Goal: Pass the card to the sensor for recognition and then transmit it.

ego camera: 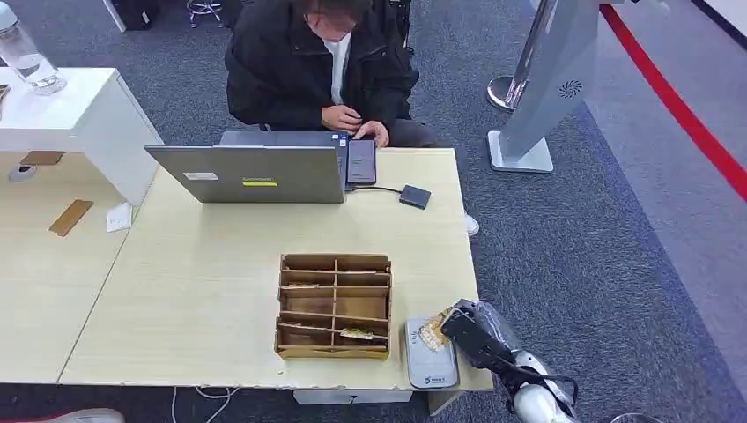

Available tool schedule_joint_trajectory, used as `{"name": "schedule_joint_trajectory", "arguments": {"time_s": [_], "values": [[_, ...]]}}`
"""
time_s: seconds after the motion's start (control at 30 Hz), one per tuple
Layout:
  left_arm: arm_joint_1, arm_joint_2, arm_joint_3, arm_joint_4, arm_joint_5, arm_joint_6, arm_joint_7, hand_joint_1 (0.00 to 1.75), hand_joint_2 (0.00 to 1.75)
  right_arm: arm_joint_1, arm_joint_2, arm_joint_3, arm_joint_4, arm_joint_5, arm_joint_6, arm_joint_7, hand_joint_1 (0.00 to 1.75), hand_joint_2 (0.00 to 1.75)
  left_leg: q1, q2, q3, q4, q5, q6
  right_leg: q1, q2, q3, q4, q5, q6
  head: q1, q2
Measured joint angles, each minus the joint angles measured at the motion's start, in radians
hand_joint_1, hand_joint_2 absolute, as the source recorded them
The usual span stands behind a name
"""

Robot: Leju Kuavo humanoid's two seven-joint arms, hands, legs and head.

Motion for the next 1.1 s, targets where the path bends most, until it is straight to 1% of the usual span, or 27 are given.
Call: {"name": "schedule_joint_trajectory", "arguments": {"time_s": [0.43, 0.6, 0.83, 0.87, 0.9, 0.93, 0.97, 1.0, 1.03, 1.07, 1.1], "values": [[0.0, 0.0, 0.004, 0.0, -0.007, -0.002, -0.003, 0.0, 0.0, -0.001, -0.002, 0.003, 0.002, 0.0, -0.002, 0.0, 1.75, 1.75, 0.0, 0.0, 0.0, 0.0, 0.0, 0.0, 0.0, 0.0, 0.0, 0.0, 0.0, 0.0, 0.0, 0.0], [0.0, 0.0, 0.006, 0.0, -0.022, -0.003, -0.01, 0.0, 0.0, -0.001, -0.004, 0.003, 0.005, 0.0, -0.006, -0.011, 1.75, 1.75, 0.0, 0.0, 0.0, 0.0, 0.0, 0.0, 0.0, 0.0, 0.0, 0.0, 0.0, 0.0, 0.0, 0.0], [0.0, 0.0, 0.024, 0.0, -0.04, -0.004, -0.013, 0.0, 0.0, -0.001, -0.009, 0.004, 0.006, -0.001, -0.015, -0.014, 1.75, 1.75, 0.0, 0.0, 0.0, 0.0, 0.0, 0.0, 0.0, 0.0, 0.0, 0.0, 0.0, 0.0, 0.0, 0.0], [0.0, 0.0, 0.026, -0.002, -0.06, 0.012, -0.028, 0.0, 0.0, 0.0, -0.01, 0.004, 0.007, 0.0, -0.021, -0.016, 1.75, 1.75, 0.0, 0.0, 0.001, 0.0, 0.0, 0.0, 0.0, 0.0, -0.001, 0.0, 0.0, 0.0, 0.0, 0.0], [-0.012, -0.023, 0.019, -0.007, -0.109, 0.073, -0.057, 0.0, 0.0, 0.003, -0.01, 0.003, 0.007, 0.011, -0.035, -0.01, 1.75, 1.75, 0.0, 0.0, 0.002, 0.0, 0.0, 0.0, 0.0, 0.0, -0.001, -0.001, 0.0, 0.0, 0.0, 0.0], [-0.027, -0.044, 0.006, -0.004, -0.164, 0.174, -0.062, 0.0, 0.0, 0.009, -0.008, 0.003, 0.002, 0.025, -0.05, 0.005, 1.75, 1.75, -0.002, -0.001, 0.001, 0.0, 0.0, 0.0, -0.001, -0.002, -0.001, -0.001, 0.0, 0.0, 0.001, 0.0], [-0.054, -0.076, -0.015, 0.024, -0.206, 0.343, -0.047, 0.0, 0.0, 0.018, -0.002, 0.003, -0.01, 0.042, -0.065, 0.024, 1.75, 1.75, -0.003, -0.004, 0.0, 0.0, 0.001, 0.001, -0.002, -0.005, -0.001, -0.001, 0.0, 0.0, -0.002, 0.0], [-0.085, -0.1, -0.034, 0.05, -0.222, 0.525, -0.028, 0.0, 0.0, 0.026, 0.002, 0.003, -0.024, 0.057, -0.076, 0.04, 1.75, 1.75, -0.003, -0.005, 0.0, 0.0, 0.001, 0.002, -0.002, -0.007, 0.0, -0.001, 0.0, 0.001, -0.001, 0.0], [-0.104, -0.122, -0.052, 0.074, -0.235, 0.721, -0.013, 0.0, 0.0, 0.033, 0.009, 0.003, -0.04, 0.07, -0.084, 0.057, 1.75, 1.75, -0.003, -0.005, 0.0, 0.0, 0.001, 0.002, -0.002, -0.007, 0.002, -0.001, 0.0, 0.0, 0.002, 0.0], [-0.128, -0.157, -0.067, 0.094, -0.24, 0.872, -0.009, 0.0, 0.0, 0.041, 0.014, 0.004, -0.054, 0.079, -0.087, 0.067, 1.75, 1.75, -0.002, -0.004, 0.0, 0.0, 0.001, 0.002, -0.002, -0.006, 0.003, -0.001, 0.001, 0.001, 0.0, 0.0], [-0.143, -0.165, -0.076, 0.108, -0.241, 0.958, -0.011, 0.0, 0.0, 0.049, 0.018, 0.005, -0.065, 0.083, -0.088, 0.073, 1.75, 1.75, -0.002, -0.003, 0.0, 0.0, 0.001, 0.002, -0.002, -0.005, 0.003, -0.001, 0.002, 0.001, 0.002, 0.0]]}}
